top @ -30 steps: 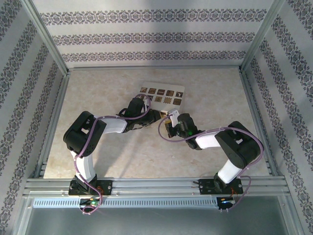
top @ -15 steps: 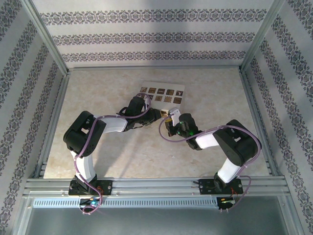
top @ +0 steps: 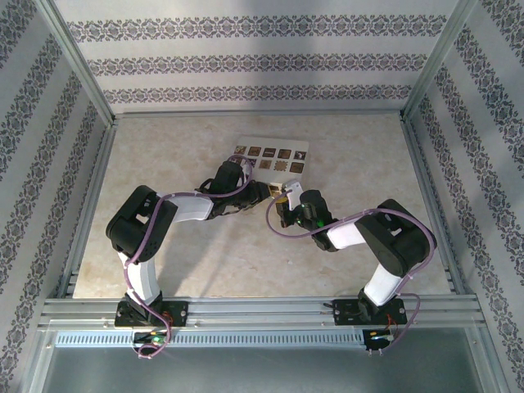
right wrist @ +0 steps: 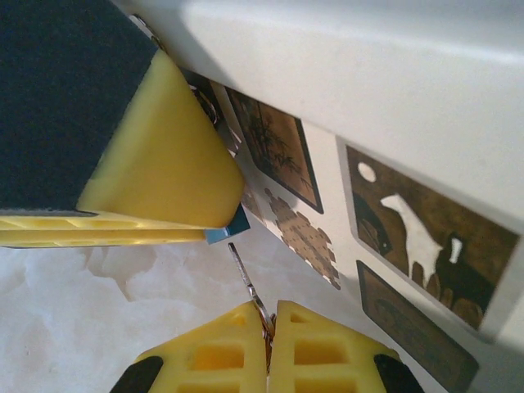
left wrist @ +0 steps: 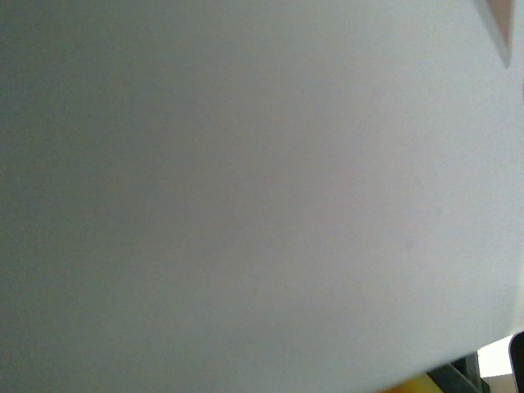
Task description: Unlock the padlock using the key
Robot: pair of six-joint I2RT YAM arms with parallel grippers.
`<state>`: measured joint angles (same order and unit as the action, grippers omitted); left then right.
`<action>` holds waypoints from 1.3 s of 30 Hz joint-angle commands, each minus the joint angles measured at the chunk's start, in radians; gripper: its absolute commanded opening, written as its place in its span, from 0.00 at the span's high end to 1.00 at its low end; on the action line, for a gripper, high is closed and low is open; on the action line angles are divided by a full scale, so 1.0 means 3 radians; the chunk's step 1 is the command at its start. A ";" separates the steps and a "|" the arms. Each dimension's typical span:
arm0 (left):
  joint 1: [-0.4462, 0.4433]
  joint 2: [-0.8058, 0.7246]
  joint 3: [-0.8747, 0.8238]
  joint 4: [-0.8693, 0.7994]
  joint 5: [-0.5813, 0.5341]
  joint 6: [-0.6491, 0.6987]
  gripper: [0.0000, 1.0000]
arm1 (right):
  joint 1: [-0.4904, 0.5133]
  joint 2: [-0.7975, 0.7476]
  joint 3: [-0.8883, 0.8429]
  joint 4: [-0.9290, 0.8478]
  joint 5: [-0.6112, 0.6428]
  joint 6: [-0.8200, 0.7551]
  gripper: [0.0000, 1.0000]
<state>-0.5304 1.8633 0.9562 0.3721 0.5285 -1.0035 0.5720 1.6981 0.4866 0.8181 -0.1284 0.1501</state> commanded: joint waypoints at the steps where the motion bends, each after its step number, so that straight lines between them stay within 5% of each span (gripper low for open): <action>1: -0.0044 -0.0112 0.0080 0.0120 0.0140 -0.0096 0.76 | -0.0005 0.0051 -0.0006 0.0098 -0.0042 0.0067 1.00; 39: -0.0047 -0.0132 0.0044 0.0236 0.0135 -0.0182 0.76 | -0.0114 0.0122 0.0204 0.0118 -0.0245 0.0173 1.00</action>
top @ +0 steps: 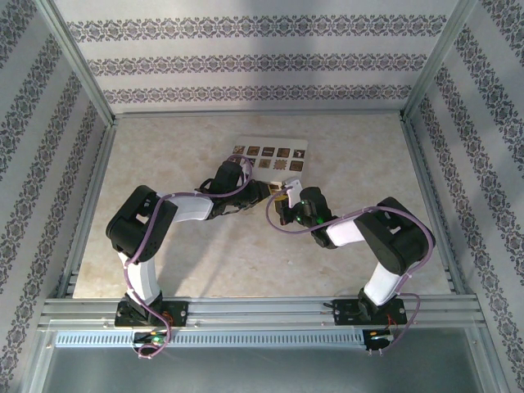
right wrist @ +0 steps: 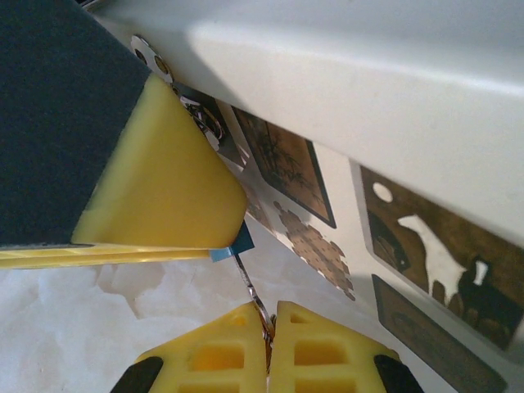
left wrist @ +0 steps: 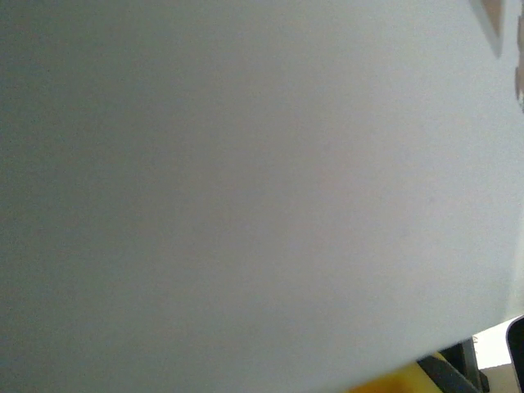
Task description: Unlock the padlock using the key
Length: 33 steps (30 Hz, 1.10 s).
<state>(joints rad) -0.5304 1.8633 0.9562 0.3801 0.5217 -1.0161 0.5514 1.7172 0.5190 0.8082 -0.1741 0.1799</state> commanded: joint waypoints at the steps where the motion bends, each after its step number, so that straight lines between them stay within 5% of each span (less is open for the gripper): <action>1: -0.0047 -0.0131 0.0049 0.0210 0.0167 -0.0146 0.76 | -0.0048 0.0070 0.0109 0.0177 -0.0118 0.0080 1.00; 33: -0.0058 -0.0109 0.0072 0.0245 0.0239 -0.0188 0.76 | -0.0038 0.0454 0.0465 0.0843 -0.0619 0.0306 1.00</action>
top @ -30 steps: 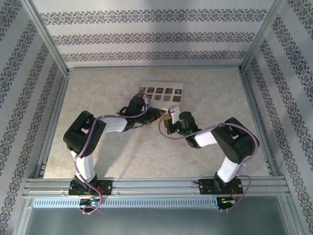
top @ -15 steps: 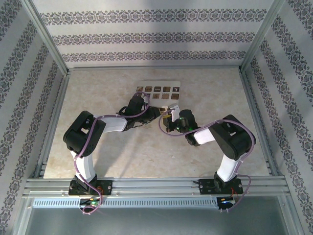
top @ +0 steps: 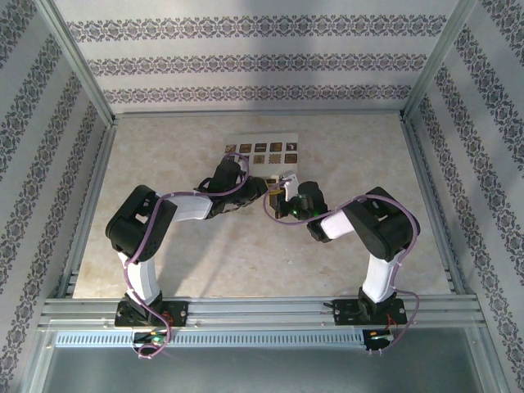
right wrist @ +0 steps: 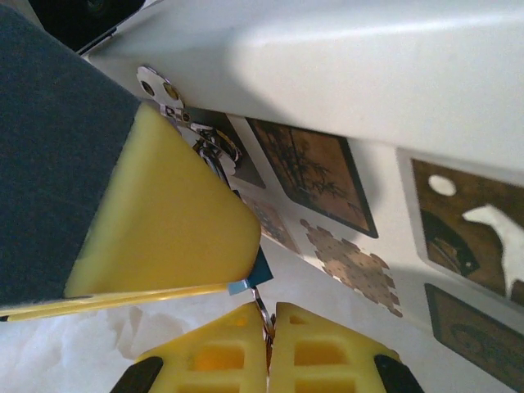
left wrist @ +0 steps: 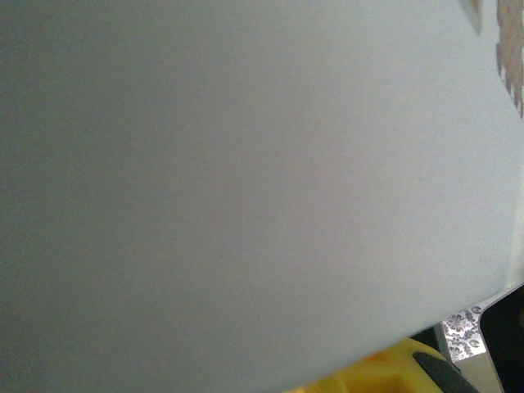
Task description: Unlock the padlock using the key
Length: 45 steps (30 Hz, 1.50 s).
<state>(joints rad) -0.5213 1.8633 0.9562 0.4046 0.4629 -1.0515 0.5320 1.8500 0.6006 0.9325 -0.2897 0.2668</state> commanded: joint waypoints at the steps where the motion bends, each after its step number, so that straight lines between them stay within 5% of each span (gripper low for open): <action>1: -0.0090 -0.0106 0.0081 0.0152 0.0445 -0.0060 0.76 | 0.0022 0.0006 0.0209 0.0430 -0.0250 0.0011 1.00; 19: -0.0083 0.0092 0.0048 0.0248 0.0352 -0.0072 0.76 | 0.0229 0.0211 0.0125 0.0699 0.0161 0.0490 1.00; 27: -0.0050 0.0113 -0.0061 0.0400 0.0280 -0.0126 0.62 | 0.0241 0.0357 0.0070 0.0827 0.0291 0.0680 1.00; 35: 0.0063 -0.0322 -0.0337 0.0230 0.0156 -0.0026 0.45 | 0.0221 0.0429 0.0064 0.0880 0.0270 0.0768 1.00; 45: 0.0488 -0.1209 -0.1009 0.0553 0.0172 -0.0018 0.42 | 0.0233 0.0367 0.0053 0.0835 0.0210 0.0973 1.00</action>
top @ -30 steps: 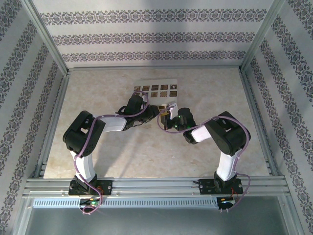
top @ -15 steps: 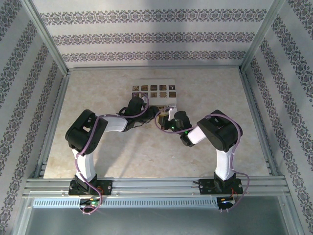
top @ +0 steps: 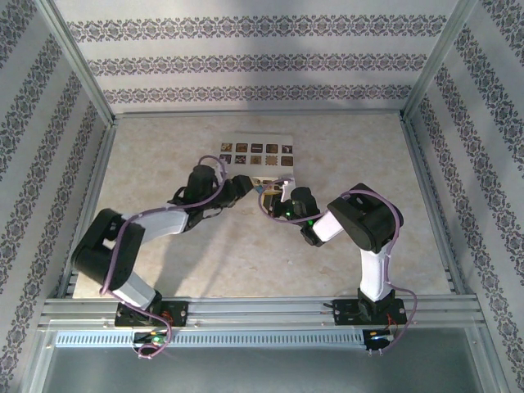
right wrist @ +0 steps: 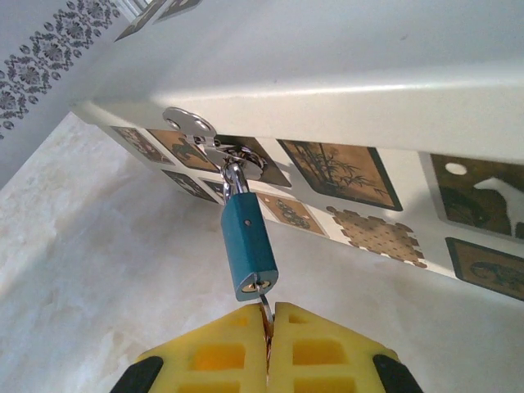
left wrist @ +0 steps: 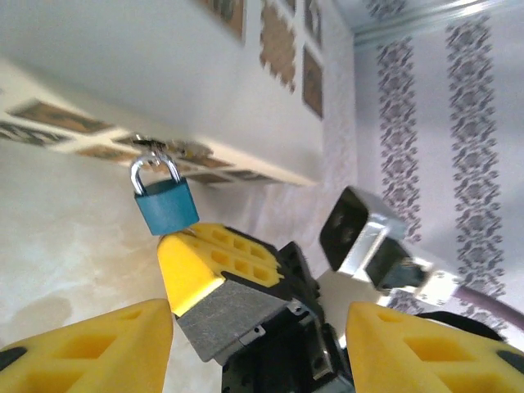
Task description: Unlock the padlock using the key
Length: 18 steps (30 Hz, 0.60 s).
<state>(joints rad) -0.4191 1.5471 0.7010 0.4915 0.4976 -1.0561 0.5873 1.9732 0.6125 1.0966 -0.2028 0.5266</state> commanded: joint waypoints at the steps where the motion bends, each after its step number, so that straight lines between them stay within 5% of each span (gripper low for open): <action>1: 0.0215 -0.0240 -0.0227 0.0294 0.0064 0.0001 0.42 | 0.0052 -0.0051 0.0017 0.0278 -0.0082 0.0149 1.00; 18: 0.0767 -0.1458 -0.0844 -0.0364 -0.0074 0.0249 0.36 | 0.0301 -0.0343 0.0019 -0.0044 0.0059 0.0684 1.00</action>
<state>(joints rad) -0.2127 1.1503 0.4747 0.4580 0.4892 -1.0130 0.6624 1.9171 0.6125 1.0290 -0.1978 0.6952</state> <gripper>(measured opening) 0.636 0.055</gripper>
